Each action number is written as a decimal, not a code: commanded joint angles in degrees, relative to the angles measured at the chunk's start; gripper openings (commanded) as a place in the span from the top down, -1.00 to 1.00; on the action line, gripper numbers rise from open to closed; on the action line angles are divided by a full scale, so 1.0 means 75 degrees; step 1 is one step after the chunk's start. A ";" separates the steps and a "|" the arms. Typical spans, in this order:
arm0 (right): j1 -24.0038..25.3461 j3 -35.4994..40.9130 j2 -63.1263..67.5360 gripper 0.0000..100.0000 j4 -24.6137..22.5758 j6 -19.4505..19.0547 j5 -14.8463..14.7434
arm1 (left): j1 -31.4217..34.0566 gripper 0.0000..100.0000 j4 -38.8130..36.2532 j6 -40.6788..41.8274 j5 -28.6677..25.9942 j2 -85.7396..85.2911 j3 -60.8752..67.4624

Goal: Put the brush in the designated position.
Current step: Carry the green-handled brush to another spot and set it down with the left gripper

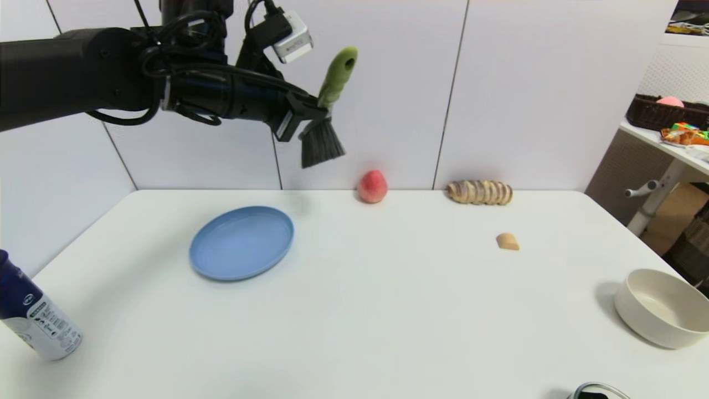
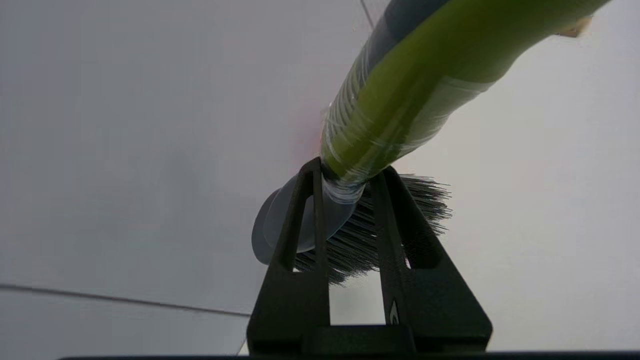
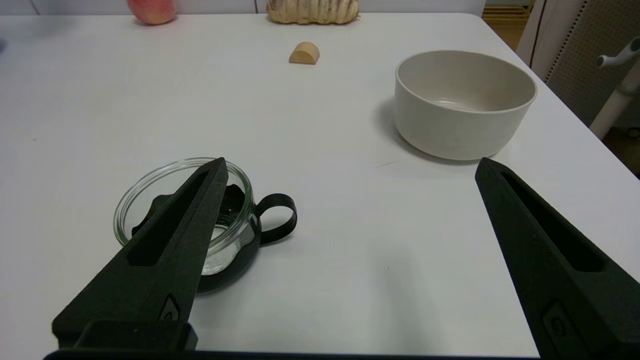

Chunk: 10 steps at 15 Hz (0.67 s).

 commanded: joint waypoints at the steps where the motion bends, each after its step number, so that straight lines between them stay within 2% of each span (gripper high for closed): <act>1: 0.0000 0.0012 0.0010 -1.00 0.0003 -0.0001 0.0001 | 0.0916 1.00 -0.0485 0.0229 -0.0024 0.0202 -0.0004; 4: 0.0000 0.0012 0.0010 -1.00 0.0003 -0.0001 0.0001 | 0.1537 1.00 -0.1071 0.0381 -0.0024 0.0753 -0.0004; 10: 0.0000 0.0012 0.0010 -1.00 0.0003 -0.0001 0.0001 | 0.1959 1.00 -0.1141 0.0733 -0.0047 0.1913 -0.0004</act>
